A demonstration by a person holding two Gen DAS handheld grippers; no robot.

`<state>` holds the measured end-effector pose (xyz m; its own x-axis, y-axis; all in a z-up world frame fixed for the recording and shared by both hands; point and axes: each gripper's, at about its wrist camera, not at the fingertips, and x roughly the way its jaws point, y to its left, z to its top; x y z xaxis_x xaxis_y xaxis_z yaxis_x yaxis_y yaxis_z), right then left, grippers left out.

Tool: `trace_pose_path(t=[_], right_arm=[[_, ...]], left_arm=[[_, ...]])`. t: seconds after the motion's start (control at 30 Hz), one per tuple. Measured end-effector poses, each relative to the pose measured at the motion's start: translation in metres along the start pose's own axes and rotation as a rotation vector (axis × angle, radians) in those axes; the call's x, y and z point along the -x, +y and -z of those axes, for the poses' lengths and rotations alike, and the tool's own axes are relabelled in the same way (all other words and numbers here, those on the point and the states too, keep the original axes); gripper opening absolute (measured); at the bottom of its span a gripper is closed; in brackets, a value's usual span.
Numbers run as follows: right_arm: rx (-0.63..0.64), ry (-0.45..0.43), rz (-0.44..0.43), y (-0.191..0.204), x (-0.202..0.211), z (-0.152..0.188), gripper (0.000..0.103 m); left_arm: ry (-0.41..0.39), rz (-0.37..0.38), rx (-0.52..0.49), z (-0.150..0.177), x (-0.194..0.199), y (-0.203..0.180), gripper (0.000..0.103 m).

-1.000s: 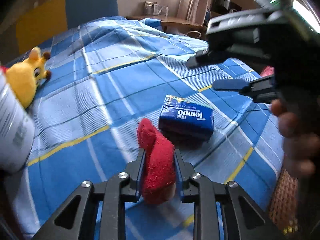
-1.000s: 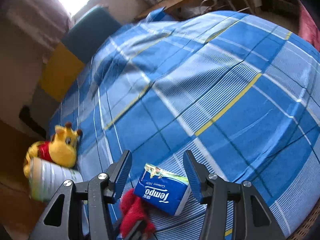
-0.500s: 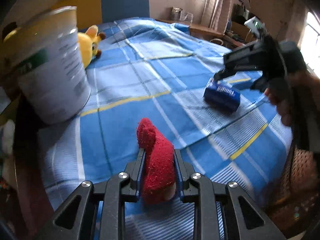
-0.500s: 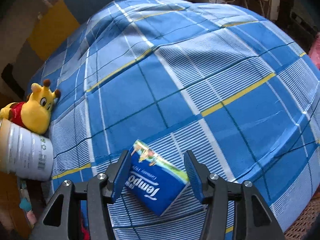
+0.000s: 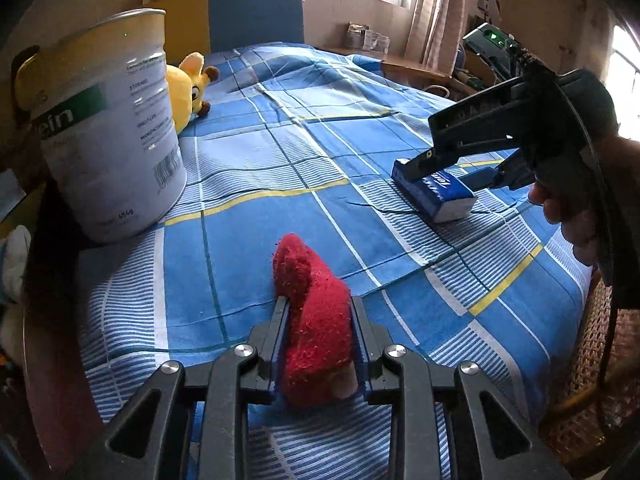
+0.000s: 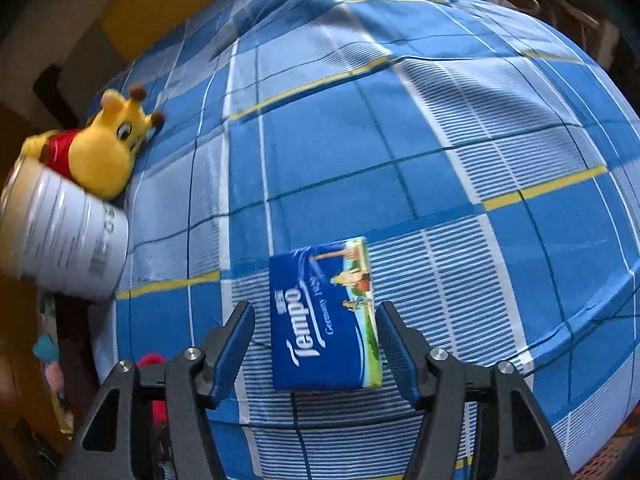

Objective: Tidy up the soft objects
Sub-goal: 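Grasp the blue Tempo tissue pack with the right gripper and lift it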

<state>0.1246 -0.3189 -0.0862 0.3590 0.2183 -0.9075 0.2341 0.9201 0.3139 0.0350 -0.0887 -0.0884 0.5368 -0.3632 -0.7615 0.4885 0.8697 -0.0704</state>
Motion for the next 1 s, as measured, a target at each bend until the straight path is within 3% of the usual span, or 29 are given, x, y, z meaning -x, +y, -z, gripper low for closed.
trace_pose_path(t=[0.2, 0.27, 0.4, 0.67, 1.0], right_arm=[[0.087, 0.023, 0.072, 0.011, -0.007, 0.004, 0.064], [0.123, 0.010, 0.128, 0.015, -0.008, 0.007, 0.053], [0.128, -0.006, 0.174, 0.014, -0.010, 0.004, 0.053], [0.124, 0.003, 0.181, 0.009, -0.011, 0.004, 0.053], [0.144, -0.014, 0.220, 0.029, -0.023, 0.008, 0.053]], left_arm=[[0.000, -0.007, 0.012, 0.001, -0.001, 0.001, 0.031], [-0.003, -0.010, 0.007, 0.001, 0.000, 0.000, 0.031], [-0.008, -0.015, 0.005, 0.001, 0.001, -0.001, 0.029], [-0.008, -0.039, 0.001, -0.001, 0.011, -0.004, 0.025], [-0.069, -0.047, 0.029, -0.011, 0.046, 0.003, 0.025]])
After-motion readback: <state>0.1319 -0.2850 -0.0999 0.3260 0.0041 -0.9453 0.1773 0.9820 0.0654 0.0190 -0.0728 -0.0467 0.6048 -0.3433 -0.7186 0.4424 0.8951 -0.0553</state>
